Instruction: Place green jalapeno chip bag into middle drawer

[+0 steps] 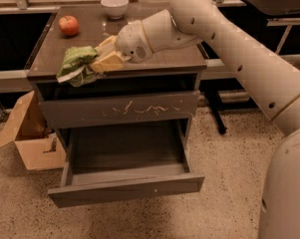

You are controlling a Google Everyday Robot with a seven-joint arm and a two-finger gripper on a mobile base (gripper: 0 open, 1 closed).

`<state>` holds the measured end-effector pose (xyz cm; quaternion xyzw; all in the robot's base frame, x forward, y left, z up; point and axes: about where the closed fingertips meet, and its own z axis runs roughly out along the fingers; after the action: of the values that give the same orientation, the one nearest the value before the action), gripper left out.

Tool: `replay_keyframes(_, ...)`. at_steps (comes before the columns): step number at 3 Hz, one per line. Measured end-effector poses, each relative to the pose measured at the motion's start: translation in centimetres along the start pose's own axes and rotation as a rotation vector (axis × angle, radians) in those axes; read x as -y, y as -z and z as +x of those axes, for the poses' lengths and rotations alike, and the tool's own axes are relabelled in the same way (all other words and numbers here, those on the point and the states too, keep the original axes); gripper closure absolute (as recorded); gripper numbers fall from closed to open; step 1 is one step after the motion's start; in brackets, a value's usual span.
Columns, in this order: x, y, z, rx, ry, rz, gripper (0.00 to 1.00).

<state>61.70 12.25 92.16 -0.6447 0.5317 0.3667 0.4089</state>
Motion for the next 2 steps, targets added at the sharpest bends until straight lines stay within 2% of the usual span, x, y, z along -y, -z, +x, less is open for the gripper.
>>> replay_keyframes(2, -0.16, -0.33, -0.01, -0.003, 0.013, -0.013, 1.00)
